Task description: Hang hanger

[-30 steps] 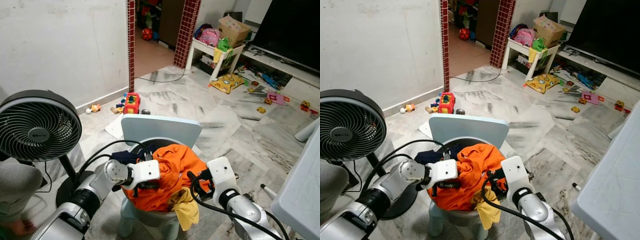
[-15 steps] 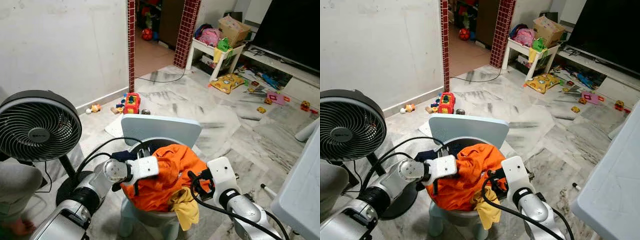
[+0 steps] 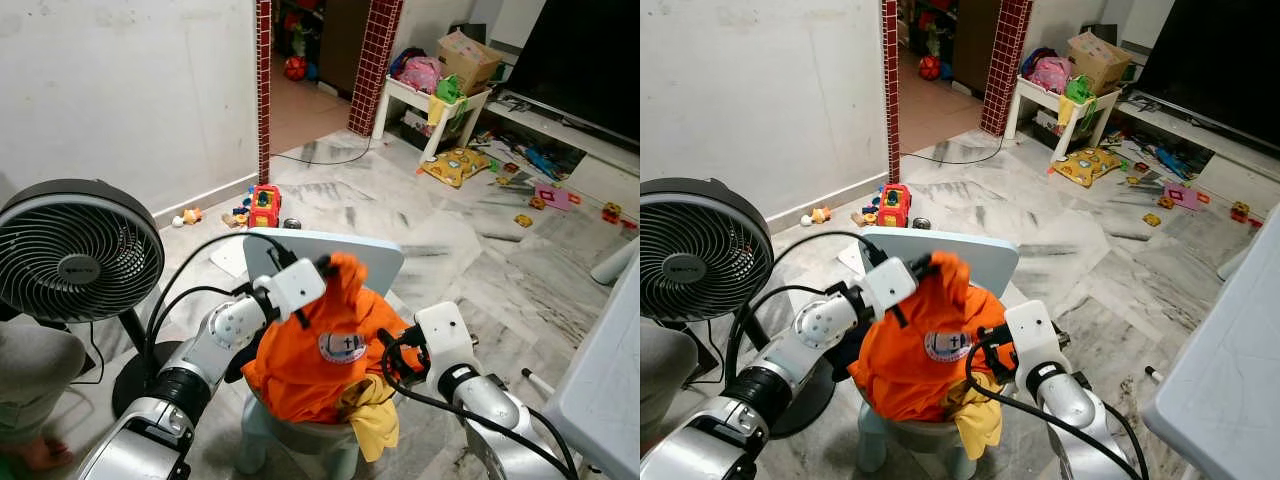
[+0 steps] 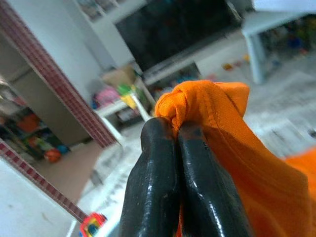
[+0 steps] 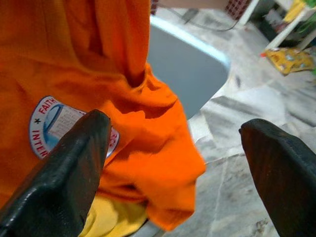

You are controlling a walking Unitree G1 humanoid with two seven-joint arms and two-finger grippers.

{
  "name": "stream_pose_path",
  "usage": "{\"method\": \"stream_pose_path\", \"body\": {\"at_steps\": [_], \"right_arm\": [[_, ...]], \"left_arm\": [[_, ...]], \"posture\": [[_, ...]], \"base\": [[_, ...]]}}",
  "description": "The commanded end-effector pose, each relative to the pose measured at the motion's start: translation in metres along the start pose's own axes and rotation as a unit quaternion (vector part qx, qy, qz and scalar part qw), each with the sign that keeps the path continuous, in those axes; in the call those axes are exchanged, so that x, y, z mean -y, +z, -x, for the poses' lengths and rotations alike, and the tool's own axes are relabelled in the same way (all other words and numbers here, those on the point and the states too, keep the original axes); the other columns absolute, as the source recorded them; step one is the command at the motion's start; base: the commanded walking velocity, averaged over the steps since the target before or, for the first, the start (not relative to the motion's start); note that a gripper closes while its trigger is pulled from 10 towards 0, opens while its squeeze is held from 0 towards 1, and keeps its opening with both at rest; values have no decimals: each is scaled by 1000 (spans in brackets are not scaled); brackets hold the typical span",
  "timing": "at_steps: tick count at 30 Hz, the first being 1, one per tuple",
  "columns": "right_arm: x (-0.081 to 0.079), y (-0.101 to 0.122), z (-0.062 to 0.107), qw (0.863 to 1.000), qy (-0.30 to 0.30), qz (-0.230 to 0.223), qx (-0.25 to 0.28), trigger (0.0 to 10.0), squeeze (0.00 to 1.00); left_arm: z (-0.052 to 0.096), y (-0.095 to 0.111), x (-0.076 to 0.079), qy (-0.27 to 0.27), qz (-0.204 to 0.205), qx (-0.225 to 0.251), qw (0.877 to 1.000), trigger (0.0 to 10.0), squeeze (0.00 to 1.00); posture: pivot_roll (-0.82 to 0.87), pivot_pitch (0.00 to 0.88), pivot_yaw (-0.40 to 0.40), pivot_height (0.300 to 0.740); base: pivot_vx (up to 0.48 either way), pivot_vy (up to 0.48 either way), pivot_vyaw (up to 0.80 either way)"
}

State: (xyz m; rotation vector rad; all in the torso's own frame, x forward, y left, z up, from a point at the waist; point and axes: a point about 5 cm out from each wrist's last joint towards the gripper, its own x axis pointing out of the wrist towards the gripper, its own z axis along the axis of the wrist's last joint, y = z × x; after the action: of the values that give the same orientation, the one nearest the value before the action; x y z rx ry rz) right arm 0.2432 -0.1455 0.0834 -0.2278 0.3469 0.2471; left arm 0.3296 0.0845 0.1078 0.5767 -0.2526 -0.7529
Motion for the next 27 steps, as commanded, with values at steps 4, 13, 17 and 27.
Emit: {"method": "stream_pose_path", "body": {"at_steps": [4, 13, 17, 27], "right_arm": [[21, 8, -3, 997, -63, -30, 31, 10000, 0], [25, 15, 2, 988, -102, -87, 74, 10000, 0], [29, 15, 3, 983, -108, -113, 92, 10000, 0], [44, 32, 10, 954, -159, -191, 170, 10000, 0]], "left_arm": [[-13, 28, -16, 35, -2, 65, 997, 0, 0], [-11, 54, -23, 76, 5, 148, 986, 0, 0], [-11, 45, 0, -6, 66, 117, 991, 0, 0], [2, 30, -1, -9, 121, 79, 989, 196, 0]], "posture": [[58, 0, -104, 740], [61, 0, -95, 740], [86, 0, -98, 740], [103, 0, -100, 740]], "base": [[0, 0, 0], [0, 0, 0], [0, 0, 0], [0, 0, 0]]}}
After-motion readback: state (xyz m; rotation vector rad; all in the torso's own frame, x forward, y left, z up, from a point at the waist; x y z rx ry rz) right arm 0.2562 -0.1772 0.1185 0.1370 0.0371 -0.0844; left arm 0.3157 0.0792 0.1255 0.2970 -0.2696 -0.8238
